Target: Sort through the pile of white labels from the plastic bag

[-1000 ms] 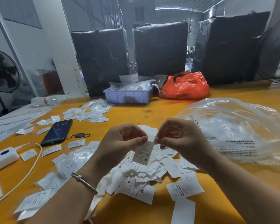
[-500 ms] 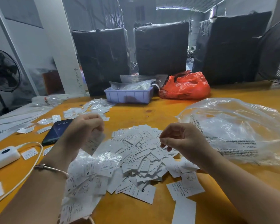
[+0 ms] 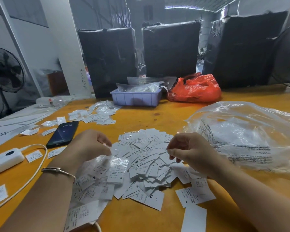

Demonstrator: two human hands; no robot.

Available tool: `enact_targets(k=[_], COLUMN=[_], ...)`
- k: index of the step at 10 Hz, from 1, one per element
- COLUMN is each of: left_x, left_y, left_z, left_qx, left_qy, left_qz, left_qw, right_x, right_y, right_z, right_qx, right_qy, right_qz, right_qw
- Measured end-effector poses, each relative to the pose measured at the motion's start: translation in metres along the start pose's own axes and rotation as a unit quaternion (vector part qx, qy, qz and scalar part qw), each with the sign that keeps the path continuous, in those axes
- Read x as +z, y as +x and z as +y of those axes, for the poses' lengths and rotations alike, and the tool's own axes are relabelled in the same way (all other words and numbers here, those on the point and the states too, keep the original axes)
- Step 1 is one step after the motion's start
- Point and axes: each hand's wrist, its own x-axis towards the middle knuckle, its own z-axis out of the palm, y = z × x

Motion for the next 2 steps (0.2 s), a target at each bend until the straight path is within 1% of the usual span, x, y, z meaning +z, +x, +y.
enact_targets(k=[1, 2], left_x=[0.001, 0.007], left_y=[0.004, -0.006], left_z=[0.0, 0.016], left_qx=[0.026, 0.141], left_qy=[-0.024, -0.075], left_qz=[0.079, 0.23], left_qw=[0.996, 0.96], right_x=[0.002, 0.01], right_y=[0.0, 0.001], right_z=[0.006, 0.007], right_qx=[0.002, -0.012], right_qy=[-0.021, -0.092], right_qz=[-0.006, 0.027], right_qw=[1.0, 0.995])
